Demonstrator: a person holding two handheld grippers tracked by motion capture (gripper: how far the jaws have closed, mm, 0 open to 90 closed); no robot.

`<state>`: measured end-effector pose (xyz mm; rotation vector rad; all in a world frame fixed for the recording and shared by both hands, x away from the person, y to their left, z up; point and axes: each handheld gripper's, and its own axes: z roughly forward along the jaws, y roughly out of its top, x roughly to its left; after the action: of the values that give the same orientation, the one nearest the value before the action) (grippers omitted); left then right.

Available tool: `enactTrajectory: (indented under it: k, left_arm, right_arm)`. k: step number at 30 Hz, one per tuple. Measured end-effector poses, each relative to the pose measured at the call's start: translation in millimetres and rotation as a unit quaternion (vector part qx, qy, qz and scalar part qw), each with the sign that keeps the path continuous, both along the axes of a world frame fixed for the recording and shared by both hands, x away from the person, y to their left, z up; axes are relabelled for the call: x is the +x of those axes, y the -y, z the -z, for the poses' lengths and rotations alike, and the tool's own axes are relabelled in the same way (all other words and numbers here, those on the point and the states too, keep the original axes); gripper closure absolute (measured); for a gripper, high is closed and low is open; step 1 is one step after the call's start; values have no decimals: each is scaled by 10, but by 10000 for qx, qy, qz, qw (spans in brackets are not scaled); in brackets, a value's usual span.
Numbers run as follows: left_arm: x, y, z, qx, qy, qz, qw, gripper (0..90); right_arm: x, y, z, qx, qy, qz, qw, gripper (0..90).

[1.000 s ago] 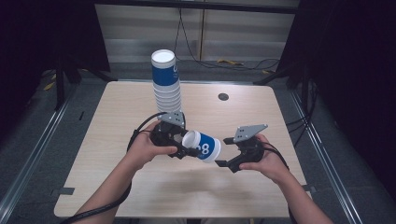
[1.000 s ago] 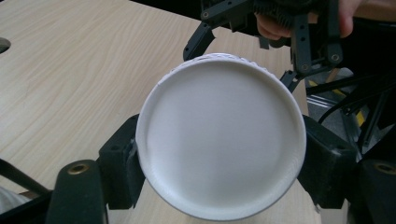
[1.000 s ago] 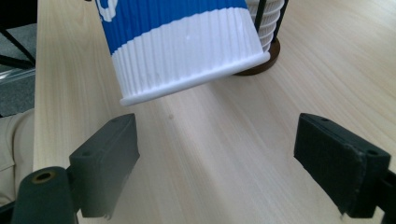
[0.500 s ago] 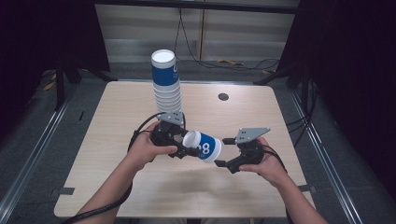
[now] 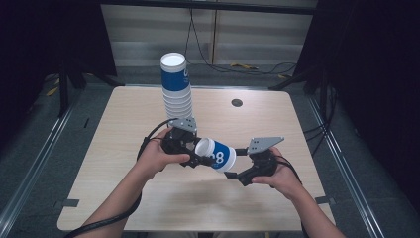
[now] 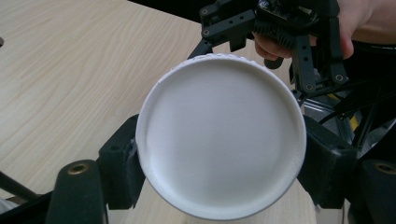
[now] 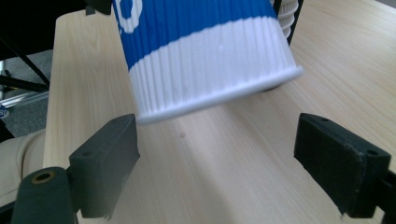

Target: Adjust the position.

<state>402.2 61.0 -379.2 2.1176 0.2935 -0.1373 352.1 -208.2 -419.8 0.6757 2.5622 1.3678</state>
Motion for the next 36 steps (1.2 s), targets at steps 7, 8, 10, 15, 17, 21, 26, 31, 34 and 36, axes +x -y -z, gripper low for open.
enactTrajectory:
  k: [7, 8, 10, 15, 17, 21, 26, 31, 34, 36]
  left_arm:
    - [-8, 48, 26, 21, -77, 46, 10000, 273]
    - [-9, 53, 28, 24, -80, 59, 9999, 273]
    - [-13, 58, 30, 51, -91, 76, 9999, 274]
    - [-16, 71, 31, 13, -97, 129, 9999, 274]
    - [-22, 76, 26, 37, -76, 152, 9998, 274]
    - [-25, 82, 20, 38, -71, 171, 9998, 274]
    - [-25, 80, 23, 20, -75, 162, 9998, 274]
    - [-27, 90, 31, 29, -91, 164, 9998, 274]
    - [-27, 96, 29, 36, -81, 176, 9998, 274]
    - [-25, 102, 32, 44, -92, 180, 9998, 274]
  right_arm:
    - [5, -32, -9, -26, 37, -19, 10000, 129]
    - [7, -36, -13, -22, 40, -21, 10000, 125]
    - [10, -45, -20, -43, 44, -51, 10000, 123]
    - [14, -78, -19, -129, 52, -119, 9998, 117]
    - [18, -93, -16, -163, 57, -139, 9998, 115]
    - [20, -118, -17, -165, 78, -177, 9997, 116]
    - [19, -125, -20, -159, 56, -164, 9997, 118]
    - [23, -129, -17, -189, 71, -176, 9996, 120]
    - [24, -131, -13, -198, 54, -183, 9996, 119]
    - [25, -133, -11, -212, 63, -194, 9996, 121]
